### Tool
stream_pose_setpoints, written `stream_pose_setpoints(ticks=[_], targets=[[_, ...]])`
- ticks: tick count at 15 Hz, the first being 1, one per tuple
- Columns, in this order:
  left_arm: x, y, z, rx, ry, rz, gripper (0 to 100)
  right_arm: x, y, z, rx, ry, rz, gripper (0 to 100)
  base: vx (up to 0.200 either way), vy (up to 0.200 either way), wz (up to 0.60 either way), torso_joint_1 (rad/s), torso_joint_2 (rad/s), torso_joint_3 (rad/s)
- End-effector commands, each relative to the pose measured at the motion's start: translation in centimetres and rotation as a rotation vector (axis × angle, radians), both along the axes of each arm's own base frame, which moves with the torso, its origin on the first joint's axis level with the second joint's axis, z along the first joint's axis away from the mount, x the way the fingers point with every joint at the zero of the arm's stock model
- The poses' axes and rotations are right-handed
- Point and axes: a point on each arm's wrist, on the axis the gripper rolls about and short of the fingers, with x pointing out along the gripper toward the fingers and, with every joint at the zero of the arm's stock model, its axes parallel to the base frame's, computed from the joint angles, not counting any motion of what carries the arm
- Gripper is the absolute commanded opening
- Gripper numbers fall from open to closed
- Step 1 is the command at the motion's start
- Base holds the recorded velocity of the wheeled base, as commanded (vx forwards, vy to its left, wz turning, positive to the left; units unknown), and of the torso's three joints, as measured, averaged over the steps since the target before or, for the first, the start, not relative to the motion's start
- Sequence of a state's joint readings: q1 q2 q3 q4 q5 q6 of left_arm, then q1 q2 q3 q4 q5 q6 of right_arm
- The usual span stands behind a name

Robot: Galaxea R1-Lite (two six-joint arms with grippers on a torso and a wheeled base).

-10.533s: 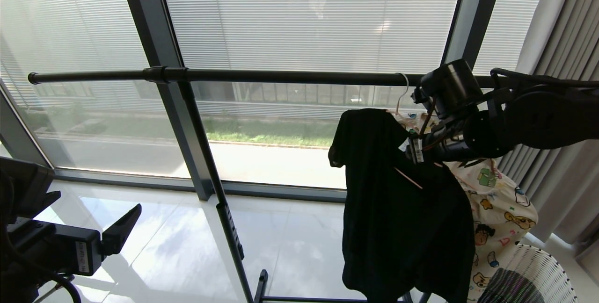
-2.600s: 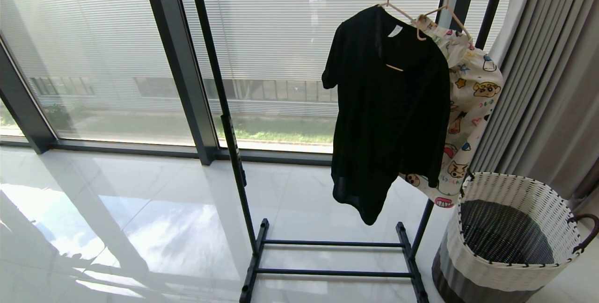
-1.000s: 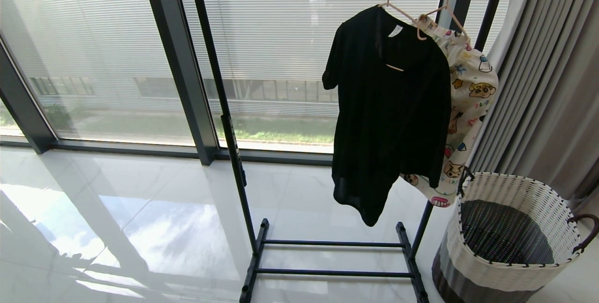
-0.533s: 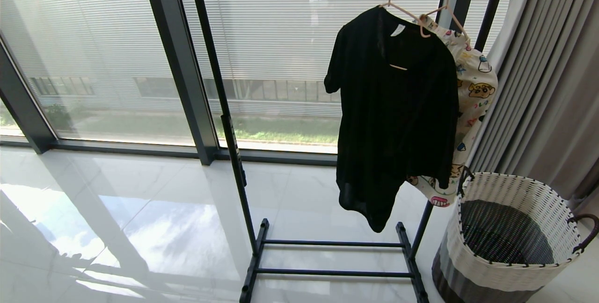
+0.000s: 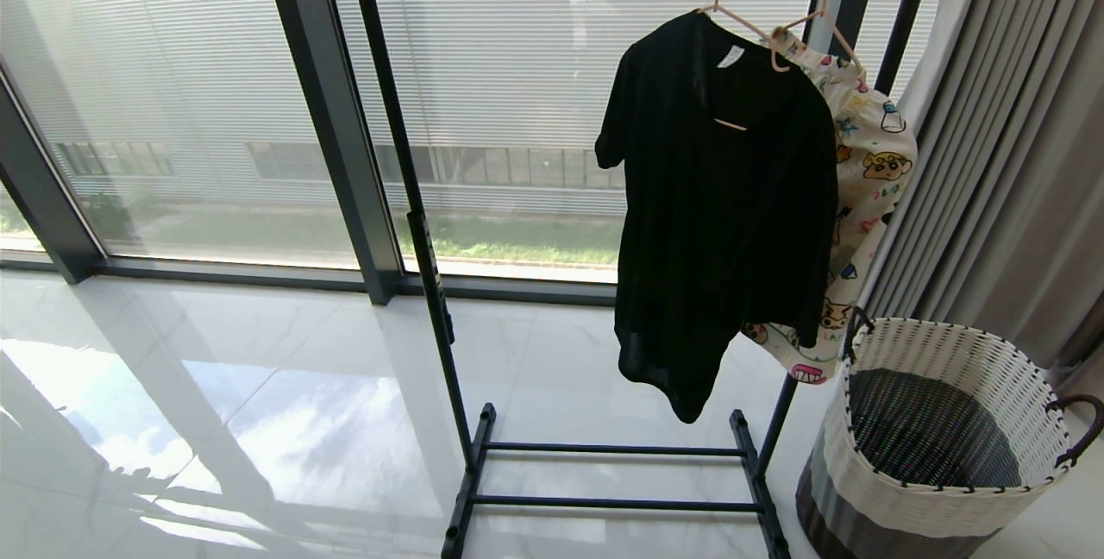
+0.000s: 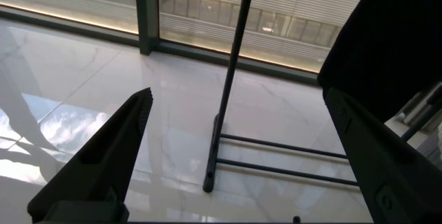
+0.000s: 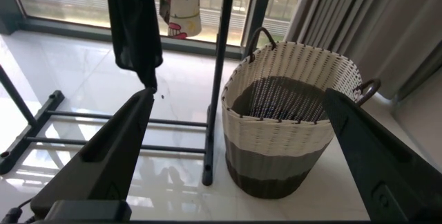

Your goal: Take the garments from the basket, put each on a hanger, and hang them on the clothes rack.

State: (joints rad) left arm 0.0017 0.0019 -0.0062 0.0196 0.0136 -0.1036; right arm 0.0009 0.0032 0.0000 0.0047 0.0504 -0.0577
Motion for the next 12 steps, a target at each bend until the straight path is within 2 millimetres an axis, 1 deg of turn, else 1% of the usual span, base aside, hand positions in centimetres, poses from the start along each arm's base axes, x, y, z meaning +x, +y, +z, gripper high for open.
stream_pose_setpoints(ticks=[1,12], targets=[[-0.01,0.00,-0.01,-0.001,-0.002,0.000,100,-0.02,0.00,-0.01,-0.001,-0.003,0.001,100,0.000,0.000,0.00,0.000,0.00,0.000],[-0.01,0.00,-0.01,0.001,-0.002,0.000,100,-0.02,0.00,-0.01,-0.001,-0.003,0.001,100,0.000,0.000,0.00,0.000,0.00,0.000]])
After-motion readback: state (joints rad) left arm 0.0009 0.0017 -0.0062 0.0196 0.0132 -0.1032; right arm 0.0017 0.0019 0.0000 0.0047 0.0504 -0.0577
